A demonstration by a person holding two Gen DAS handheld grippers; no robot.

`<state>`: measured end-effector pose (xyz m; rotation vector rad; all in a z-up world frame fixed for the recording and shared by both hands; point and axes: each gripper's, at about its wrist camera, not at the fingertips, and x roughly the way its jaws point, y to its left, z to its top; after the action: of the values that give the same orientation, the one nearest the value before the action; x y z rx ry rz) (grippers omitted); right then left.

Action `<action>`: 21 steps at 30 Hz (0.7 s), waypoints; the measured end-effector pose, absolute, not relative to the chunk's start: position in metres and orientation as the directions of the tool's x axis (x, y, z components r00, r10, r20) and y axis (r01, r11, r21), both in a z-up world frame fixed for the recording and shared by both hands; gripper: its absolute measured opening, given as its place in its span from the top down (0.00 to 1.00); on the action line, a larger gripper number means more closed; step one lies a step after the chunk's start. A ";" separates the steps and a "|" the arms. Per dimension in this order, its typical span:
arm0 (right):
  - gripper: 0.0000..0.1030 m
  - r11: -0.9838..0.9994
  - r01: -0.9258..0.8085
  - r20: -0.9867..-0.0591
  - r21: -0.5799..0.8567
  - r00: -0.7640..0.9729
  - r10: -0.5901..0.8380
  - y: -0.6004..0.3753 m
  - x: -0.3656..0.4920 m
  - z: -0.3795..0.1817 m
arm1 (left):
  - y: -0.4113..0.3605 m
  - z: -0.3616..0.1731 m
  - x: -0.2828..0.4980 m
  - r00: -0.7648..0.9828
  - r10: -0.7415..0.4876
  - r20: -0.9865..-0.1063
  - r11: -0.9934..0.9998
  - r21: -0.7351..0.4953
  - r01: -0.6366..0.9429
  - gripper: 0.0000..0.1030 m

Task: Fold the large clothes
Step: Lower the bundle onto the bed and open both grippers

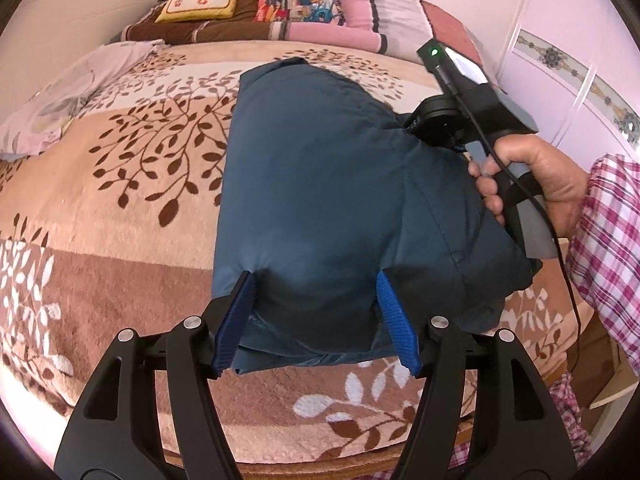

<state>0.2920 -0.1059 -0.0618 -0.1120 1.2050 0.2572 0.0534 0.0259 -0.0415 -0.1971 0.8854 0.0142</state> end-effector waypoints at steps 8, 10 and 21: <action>1.00 0.967 -0.243 -0.917 0.070 0.367 0.158 -0.108 0.283 -0.032 | 0.033 -0.042 0.053 0.612 -0.067 -0.788 0.970 -0.196 -0.146 0.38; 1.00 0.965 -0.246 -0.909 0.095 0.373 0.185 -0.111 0.277 -0.023 | 0.033 -0.042 0.052 0.609 -0.062 -0.791 0.969 -0.193 -0.152 0.38; 0.98 0.931 -0.313 -0.858 0.186 0.410 0.309 -0.139 0.199 0.024 | 0.030 -0.034 0.043 0.605 -0.043 -0.795 0.969 -0.180 -0.167 0.38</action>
<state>0.1990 -0.1388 0.0238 -0.0040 1.0799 0.3915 0.0429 0.0304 -0.0336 -0.2468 0.9208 0.0724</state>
